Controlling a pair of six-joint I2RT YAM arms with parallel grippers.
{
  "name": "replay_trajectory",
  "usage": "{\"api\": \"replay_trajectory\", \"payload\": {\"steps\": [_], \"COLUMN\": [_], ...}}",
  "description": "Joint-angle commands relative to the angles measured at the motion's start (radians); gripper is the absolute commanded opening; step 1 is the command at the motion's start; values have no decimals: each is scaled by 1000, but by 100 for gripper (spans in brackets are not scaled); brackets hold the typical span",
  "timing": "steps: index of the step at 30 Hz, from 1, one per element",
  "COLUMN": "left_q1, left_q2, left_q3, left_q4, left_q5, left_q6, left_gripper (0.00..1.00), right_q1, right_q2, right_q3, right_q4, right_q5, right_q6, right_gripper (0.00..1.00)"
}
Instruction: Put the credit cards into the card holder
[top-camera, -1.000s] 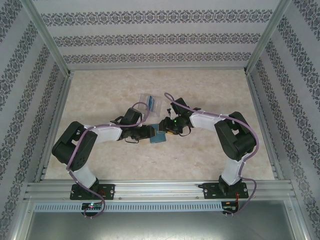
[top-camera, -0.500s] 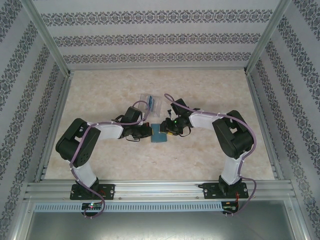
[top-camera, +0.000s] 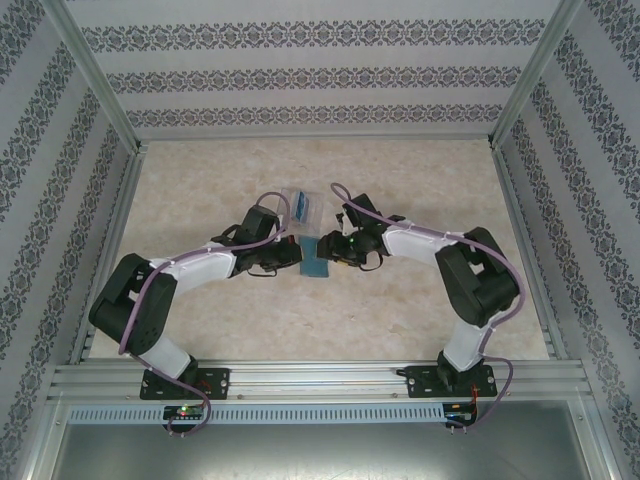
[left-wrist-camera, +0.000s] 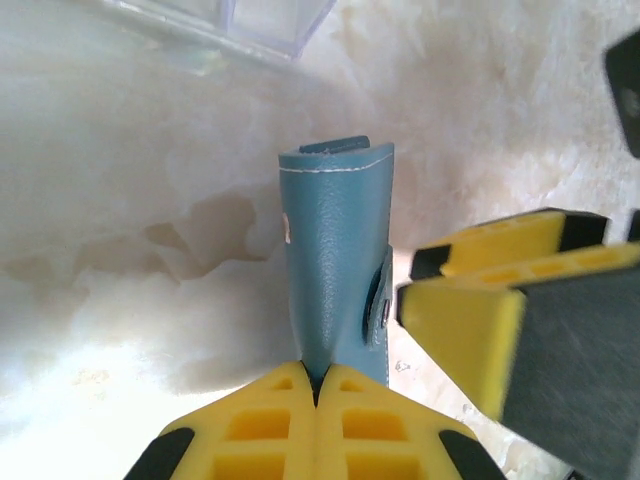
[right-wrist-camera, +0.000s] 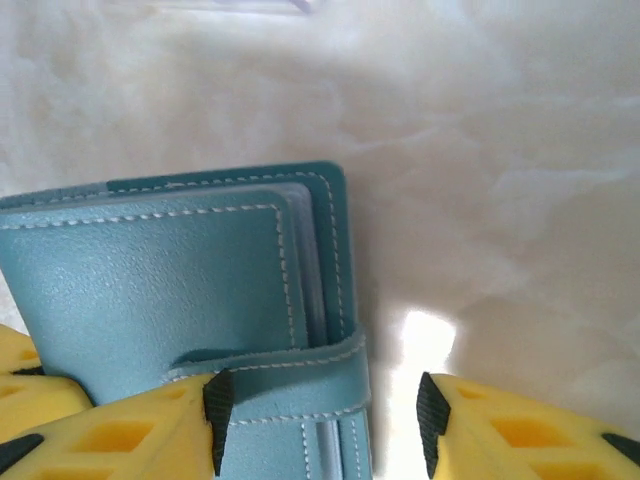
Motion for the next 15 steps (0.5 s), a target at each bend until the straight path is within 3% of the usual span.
{"api": "replay_trajectory", "payload": {"steps": [1,6,10,15], "left_q1": [-10,-9,-9,-9], "left_q2": [-17,-18,-27,-34], "left_q3": [37,41,35,20], "left_q4": [-66,-69,-47,5], "left_q5": [-14,3,29,74], "left_q6": [-24,-54,-67,-82], "left_gripper": [0,0,0,0], "right_q1": [43,81,104,119], "right_q2": [-75,-46,0,23], "right_q3": [0,27,39,37], "right_q4": [-20,-5,-13,-18], "right_q5": [75,71,143,191], "right_q6": [-23,-2,-24,-47], "right_gripper": [54,47,40,39]}}
